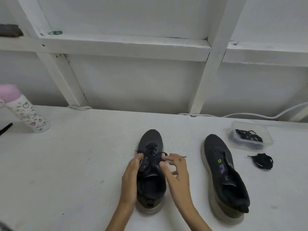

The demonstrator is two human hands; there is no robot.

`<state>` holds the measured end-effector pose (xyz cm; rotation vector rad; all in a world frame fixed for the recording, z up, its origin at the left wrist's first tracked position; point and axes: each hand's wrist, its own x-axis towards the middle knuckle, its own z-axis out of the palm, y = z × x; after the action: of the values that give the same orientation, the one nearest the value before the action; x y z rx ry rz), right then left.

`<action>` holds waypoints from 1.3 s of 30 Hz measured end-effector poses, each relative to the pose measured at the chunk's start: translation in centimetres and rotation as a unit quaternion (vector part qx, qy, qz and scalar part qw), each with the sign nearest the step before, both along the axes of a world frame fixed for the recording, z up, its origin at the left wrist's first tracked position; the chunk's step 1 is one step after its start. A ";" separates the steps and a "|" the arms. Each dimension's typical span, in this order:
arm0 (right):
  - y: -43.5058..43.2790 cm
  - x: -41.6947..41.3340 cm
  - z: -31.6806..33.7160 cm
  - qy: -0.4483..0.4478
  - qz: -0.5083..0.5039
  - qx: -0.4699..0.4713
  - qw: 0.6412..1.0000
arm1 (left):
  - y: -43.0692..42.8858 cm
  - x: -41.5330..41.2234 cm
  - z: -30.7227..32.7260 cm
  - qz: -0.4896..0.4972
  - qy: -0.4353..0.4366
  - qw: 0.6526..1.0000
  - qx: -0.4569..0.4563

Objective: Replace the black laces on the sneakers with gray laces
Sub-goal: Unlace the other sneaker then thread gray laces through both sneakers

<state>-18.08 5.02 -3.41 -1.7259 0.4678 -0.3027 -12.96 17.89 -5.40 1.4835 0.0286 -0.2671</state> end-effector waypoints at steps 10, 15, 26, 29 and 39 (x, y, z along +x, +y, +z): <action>-1.8 3.7 3.5 0.058 0.121 -0.174 0.976 | 1.3 0.1 -0.6 -0.074 -0.160 0.976 0.132; -4.0 8.2 10.3 -0.059 0.111 0.046 0.991 | 1.7 0.6 -0.4 -0.083 -0.151 0.973 0.156; -6.5 9.7 10.7 0.005 0.150 -0.140 0.979 | 1.3 0.7 1.3 -0.056 -0.123 0.983 0.126; -6.5 7.1 7.3 0.112 0.269 -0.152 0.945 | 1.5 1.8 2.6 -0.059 -0.107 0.987 0.104; -1.9 3.5 3.3 0.130 0.195 -0.277 0.932 | 2.3 5.6 6.0 -0.005 -0.063 0.998 0.027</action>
<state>-14.63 3.10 -0.10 -2.3802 0.2232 0.1008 -7.41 20.19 0.60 1.5528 -0.0738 -0.1823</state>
